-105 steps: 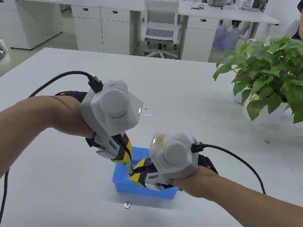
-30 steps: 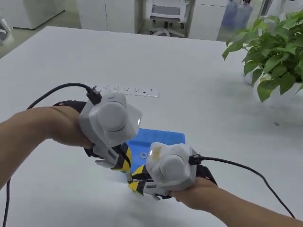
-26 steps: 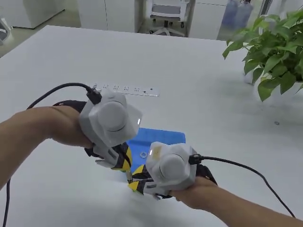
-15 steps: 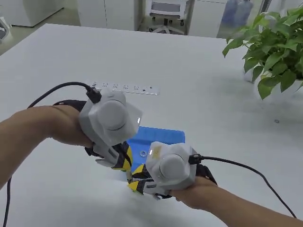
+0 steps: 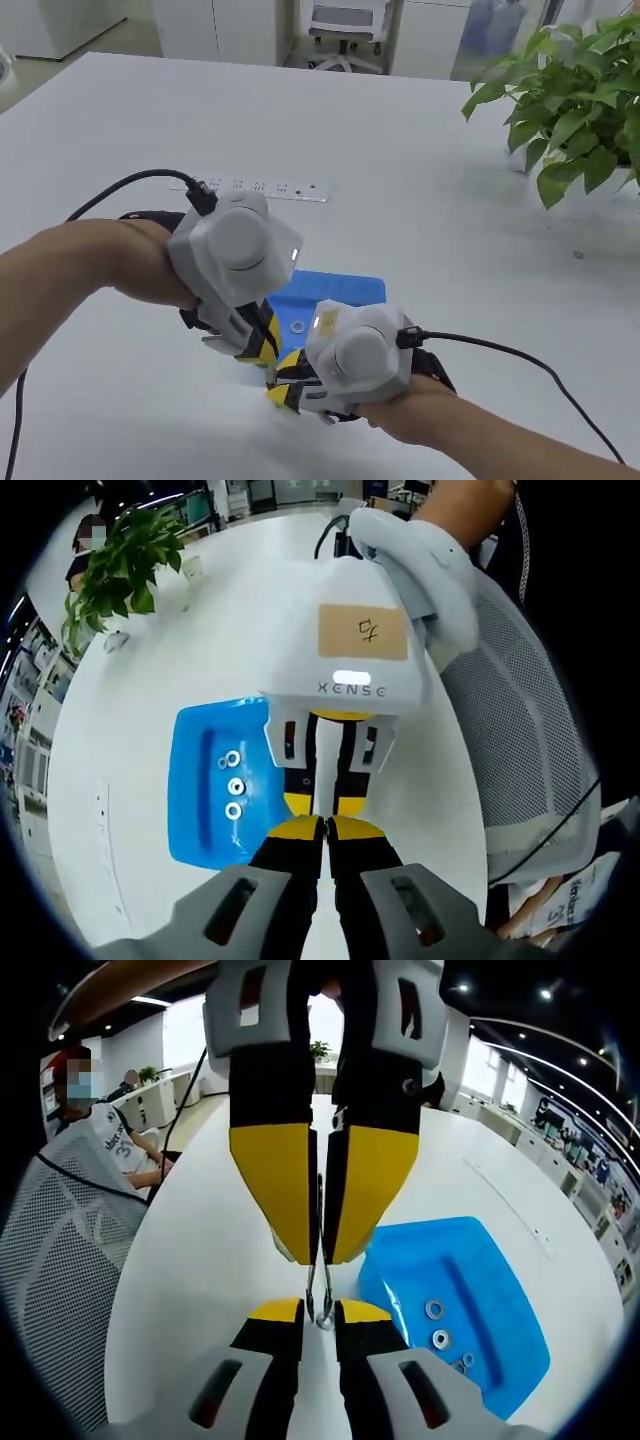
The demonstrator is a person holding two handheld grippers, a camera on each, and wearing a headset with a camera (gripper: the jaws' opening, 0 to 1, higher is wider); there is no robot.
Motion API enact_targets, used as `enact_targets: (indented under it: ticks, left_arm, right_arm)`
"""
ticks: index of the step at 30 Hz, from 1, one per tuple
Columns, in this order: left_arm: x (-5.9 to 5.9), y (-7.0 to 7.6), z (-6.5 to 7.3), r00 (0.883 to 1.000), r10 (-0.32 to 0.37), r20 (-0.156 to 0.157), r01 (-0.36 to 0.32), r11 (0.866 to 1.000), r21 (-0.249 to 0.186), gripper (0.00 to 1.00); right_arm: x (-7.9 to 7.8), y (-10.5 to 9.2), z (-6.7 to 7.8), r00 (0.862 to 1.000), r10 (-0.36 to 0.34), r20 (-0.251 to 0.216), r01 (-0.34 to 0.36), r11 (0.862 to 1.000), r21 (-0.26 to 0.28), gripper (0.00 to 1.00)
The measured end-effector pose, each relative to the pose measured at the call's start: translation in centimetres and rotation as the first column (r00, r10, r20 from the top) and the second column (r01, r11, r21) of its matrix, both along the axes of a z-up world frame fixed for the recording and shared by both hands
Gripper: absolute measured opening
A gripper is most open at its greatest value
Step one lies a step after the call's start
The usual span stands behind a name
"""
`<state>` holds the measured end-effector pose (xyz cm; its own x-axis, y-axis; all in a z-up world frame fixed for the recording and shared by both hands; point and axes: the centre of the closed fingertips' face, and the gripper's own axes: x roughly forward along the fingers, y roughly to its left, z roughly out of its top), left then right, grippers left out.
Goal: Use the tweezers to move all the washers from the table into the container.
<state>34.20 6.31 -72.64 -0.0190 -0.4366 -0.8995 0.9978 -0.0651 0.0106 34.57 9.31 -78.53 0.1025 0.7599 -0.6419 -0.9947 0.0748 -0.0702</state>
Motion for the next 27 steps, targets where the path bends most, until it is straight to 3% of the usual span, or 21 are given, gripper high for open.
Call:
enact_targets:
  ticks: [13,27]
  left_arm:
    - [0.05,0.16,-0.24,1.000,-0.004,-0.008,0.004,1.000,0.012,0.06]
    - [-0.16,0.33,-0.10,1.000,-0.008,0.004,0.008,1.000,0.024,0.06]
  right_arm:
    - [-0.03,0.08,-0.09,1.000,-0.019,-0.018,0.019,1.000,-0.001,0.09]
    - [-0.30,0.22,0.06,1.000,-0.011,-0.009,0.011,1.000,-0.008,0.09]
